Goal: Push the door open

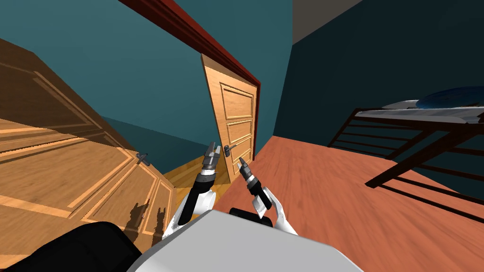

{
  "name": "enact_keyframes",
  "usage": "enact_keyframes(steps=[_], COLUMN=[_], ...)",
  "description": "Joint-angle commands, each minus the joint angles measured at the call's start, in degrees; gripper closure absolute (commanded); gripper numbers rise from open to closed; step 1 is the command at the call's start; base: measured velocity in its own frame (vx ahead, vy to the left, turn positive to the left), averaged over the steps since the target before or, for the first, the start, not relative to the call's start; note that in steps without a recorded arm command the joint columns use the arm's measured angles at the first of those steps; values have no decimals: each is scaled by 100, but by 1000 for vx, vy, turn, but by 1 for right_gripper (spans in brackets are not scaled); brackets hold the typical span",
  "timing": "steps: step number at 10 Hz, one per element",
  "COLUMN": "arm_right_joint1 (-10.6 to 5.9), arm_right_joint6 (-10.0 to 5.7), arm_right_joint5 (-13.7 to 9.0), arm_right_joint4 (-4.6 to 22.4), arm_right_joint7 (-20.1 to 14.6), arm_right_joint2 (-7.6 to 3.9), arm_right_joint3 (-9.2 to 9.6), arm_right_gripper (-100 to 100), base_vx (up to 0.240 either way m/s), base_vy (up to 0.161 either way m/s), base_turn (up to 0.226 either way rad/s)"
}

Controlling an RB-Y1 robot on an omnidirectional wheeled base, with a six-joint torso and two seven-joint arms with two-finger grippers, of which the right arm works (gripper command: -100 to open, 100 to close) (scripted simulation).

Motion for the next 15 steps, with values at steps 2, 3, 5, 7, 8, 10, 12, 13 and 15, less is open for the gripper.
enact_keyframes(steps=[2,3,5,7,8,10,12,13,15], arm_right_joint1=[-245,-362,-479,-644,-745,-893,-1014,-1094,-1215], arm_right_joint6=[69,97,125,164,188,224,252,271,300], arm_right_joint5=[-41,-61,-80,-107,-124,-148,-168,-181,-201], arm_right_joint4=[334,501,668,903,1047,1258,1430,1545,1717], arm_right_joint7=[-98,-144,-190,-256,-295,-354,-402,-434,-482], arm_right_joint2=[-11,-15,-19,-23,-26,-29,-30,-31,-31], arm_right_joint3=[286,428,571,772,895,1076,1223,1321,1469], arm_right_gripper=[-100,-100,-100,-100,-100,-100,-100,-100,-100], base_vx=[151,163,133,117,169,154,183,140,134], base_vy=[-17,12,-9,-2,15,12,-6,11,24], base_turn=[-57,-61,-39,-45,-62,-40,-41,-41,-37])
